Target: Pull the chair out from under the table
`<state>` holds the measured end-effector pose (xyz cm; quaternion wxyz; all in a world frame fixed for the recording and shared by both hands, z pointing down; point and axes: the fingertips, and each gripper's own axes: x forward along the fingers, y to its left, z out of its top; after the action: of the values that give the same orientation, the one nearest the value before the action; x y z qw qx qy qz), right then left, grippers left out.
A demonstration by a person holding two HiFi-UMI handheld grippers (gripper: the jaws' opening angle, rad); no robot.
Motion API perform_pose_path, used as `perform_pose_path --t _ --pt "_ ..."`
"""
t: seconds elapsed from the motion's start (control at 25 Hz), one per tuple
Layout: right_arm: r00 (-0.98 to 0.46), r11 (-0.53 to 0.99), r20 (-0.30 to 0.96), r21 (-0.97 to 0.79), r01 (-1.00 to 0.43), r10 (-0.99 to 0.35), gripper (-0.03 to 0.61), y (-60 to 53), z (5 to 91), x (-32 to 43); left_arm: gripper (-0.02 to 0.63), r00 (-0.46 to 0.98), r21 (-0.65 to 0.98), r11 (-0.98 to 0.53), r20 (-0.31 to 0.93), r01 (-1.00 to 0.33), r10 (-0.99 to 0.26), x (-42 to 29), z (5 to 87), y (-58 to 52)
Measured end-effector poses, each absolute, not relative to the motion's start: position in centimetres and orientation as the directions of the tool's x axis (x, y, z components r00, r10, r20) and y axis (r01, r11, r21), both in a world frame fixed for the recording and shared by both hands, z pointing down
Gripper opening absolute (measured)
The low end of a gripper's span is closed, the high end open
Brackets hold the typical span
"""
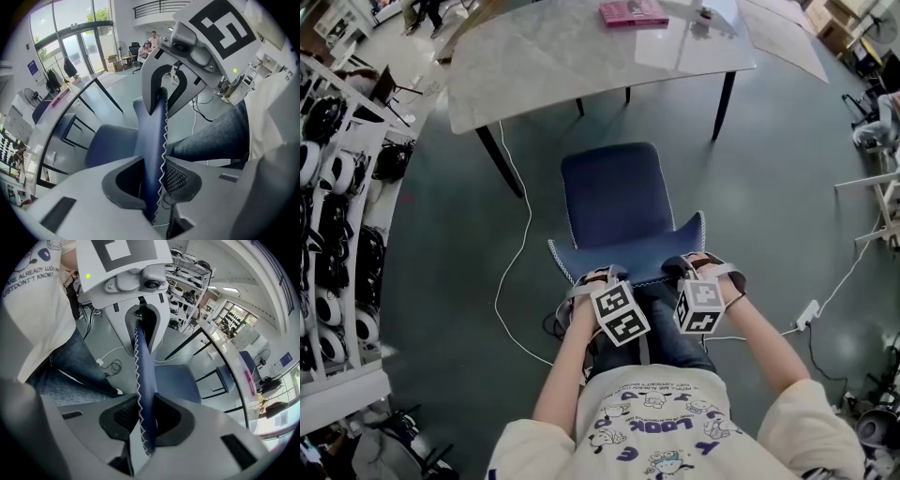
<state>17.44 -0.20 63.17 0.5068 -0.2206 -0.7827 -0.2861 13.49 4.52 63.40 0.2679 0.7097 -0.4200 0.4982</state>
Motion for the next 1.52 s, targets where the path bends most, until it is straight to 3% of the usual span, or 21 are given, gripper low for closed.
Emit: perform_pose_path --t 1.52 --pt "-0.364 0.700 0.925 0.192 0.688 0.104 0.078 9.1 63.7 29.0 0.112 0.111 -0.033 -0.437 0.947 -0.899 -0.300 25.1 63.8 13.9"
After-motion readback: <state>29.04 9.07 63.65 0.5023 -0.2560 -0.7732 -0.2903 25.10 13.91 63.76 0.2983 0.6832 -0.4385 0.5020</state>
